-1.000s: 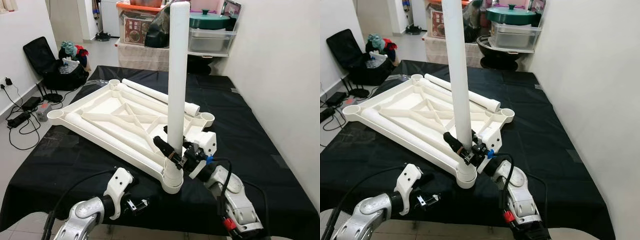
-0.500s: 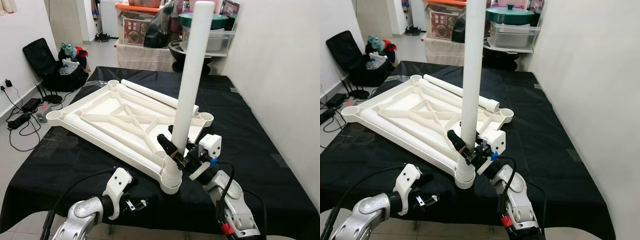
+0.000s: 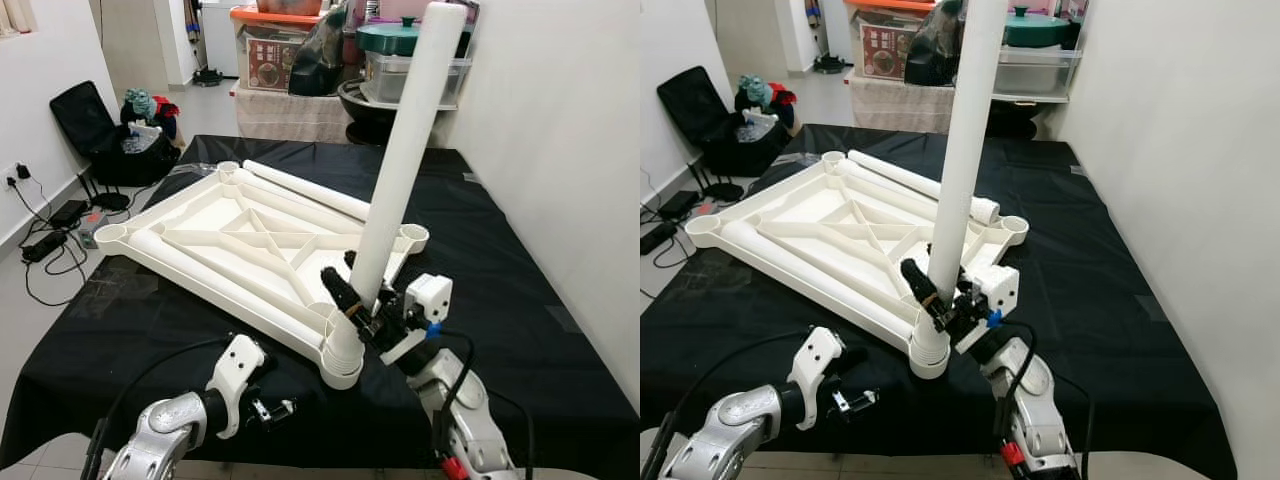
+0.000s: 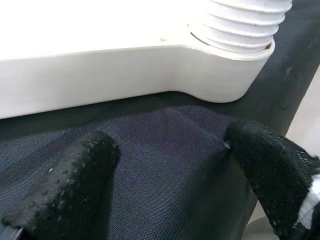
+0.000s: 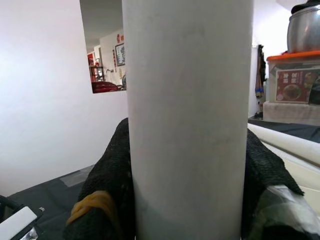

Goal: Building children table

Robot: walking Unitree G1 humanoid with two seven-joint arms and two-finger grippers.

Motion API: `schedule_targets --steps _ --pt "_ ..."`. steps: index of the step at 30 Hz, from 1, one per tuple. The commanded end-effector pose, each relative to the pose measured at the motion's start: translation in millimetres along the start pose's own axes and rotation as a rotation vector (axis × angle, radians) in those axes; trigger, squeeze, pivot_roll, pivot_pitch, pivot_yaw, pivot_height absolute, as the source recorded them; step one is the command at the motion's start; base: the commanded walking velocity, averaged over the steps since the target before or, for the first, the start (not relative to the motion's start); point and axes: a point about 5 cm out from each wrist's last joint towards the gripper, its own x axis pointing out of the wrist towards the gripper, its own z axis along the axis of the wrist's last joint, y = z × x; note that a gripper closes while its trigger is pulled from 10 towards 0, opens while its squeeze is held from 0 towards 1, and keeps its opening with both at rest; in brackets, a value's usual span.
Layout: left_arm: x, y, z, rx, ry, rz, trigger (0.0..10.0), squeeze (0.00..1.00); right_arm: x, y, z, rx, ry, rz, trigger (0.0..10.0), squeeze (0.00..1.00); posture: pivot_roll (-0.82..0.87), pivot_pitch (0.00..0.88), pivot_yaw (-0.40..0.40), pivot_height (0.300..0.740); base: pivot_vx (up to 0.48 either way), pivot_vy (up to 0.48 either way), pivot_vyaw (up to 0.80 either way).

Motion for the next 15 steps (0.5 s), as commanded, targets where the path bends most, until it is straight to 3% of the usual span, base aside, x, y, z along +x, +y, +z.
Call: schedule_targets --steps 1,15 --pt "-1.2 1.2 -5.5 -0.01 0.032 -0.004 10.0 0.0 -1.4 9.7 -10.1 0.024 0.043 0.029 0.0 0.0 0.08 0.0 -0.036 0.74 0.0 0.0 0.0" --pt "-1.7 3.9 -4.5 -0.002 0.035 -0.005 10.0 0.0 -9.8 13.8 -14.9 -0.042 0.103 0.138 0.0 0.0 0.08 0.0 -0.029 0.74 0.0 0.0 0.0"
